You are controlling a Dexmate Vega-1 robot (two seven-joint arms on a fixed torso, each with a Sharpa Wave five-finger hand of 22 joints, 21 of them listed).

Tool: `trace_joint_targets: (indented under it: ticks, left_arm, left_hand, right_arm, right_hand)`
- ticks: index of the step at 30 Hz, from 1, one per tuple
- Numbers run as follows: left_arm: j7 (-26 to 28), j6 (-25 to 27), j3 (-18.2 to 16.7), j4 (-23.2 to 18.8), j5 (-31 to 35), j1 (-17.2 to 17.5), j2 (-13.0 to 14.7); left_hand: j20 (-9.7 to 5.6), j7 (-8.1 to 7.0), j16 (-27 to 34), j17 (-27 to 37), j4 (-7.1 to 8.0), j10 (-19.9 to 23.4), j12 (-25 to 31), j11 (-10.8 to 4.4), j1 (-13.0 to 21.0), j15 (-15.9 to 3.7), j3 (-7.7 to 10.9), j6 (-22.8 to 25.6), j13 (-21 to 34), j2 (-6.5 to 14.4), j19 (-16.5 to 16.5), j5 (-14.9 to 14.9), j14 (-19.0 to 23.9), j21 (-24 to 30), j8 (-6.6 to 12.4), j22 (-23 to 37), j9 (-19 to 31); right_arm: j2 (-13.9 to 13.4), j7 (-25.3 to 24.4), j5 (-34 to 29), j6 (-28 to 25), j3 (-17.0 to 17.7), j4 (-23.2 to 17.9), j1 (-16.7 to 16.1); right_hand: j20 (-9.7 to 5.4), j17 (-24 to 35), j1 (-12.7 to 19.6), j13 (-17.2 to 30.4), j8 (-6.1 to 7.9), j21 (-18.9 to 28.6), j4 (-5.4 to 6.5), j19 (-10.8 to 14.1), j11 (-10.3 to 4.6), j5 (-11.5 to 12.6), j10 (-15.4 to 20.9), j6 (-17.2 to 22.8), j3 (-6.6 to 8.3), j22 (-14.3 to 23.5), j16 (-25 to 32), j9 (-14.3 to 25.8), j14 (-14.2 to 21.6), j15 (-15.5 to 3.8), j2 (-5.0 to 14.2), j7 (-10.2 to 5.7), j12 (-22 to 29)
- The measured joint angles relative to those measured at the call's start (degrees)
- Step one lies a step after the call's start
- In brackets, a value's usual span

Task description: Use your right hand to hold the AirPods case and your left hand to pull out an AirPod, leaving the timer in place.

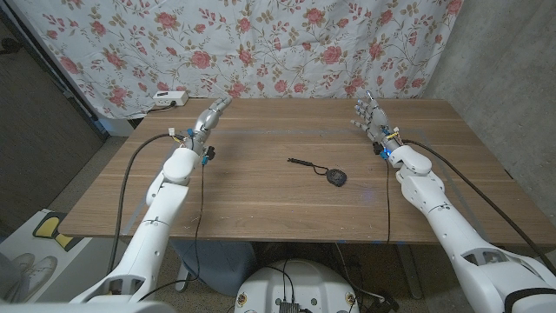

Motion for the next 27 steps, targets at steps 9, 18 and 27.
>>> trace_joint_targets:
  ticks: [9,18,27]
  left_arm:
    - [0.2,1.8,0.3,-2.0,1.0,0.7,1.3]
    - [-1.0,2.6,-0.5,-3.4,-0.9,1.1,1.1]
    - [-2.2,3.9,-0.9,-5.0,-0.9,1.4,2.4]
  left_hand:
    - [0.0,0.0,0.0,0.0,0.01,0.2,0.0,-0.2,0.2,0.0,0.0,0.0,0.0,-0.2,0.0,0.0,0.0,0.0,0.0,0.0,0.0]
    - [0.0,0.0,0.0,0.0,-0.07,0.4,0.0,-0.41,0.2,-0.31,0.08,0.0,0.0,-0.2,0.0,0.0,0.3,0.0,0.0,0.0,0.0]
    - [0.0,0.0,0.0,0.0,-0.39,0.4,0.0,-0.4,0.2,-0.31,-0.08,0.0,0.0,-0.2,0.0,0.0,0.3,0.0,0.0,0.0,0.0]
  right_arm:
    - [0.2,0.3,0.2,0.5,0.1,0.3,0.0]
    - [0.3,0.7,0.2,0.8,0.1,1.3,0.6]
    - [0.2,1.0,0.2,0.8,0.1,2.2,1.3]
  right_hand:
    - [-0.11,0.0,0.0,0.0,0.0,0.0,0.0,-1.0,0.0,0.0,0.0,0.0,0.0,0.0,0.0,0.0,0.0,0.0,0.0,0.0,0.0]
    - [0.21,0.0,0.0,0.0,0.0,-0.2,0.01,-1.6,0.21,0.0,0.2,0.0,0.0,0.0,0.0,0.0,-0.3,0.3,0.0,0.0,0.2]
    - [0.21,0.0,0.0,0.0,0.0,-0.2,0.01,-1.6,0.32,0.0,0.7,0.2,0.0,0.0,0.0,0.0,-0.3,0.3,0.0,0.23,0.4]
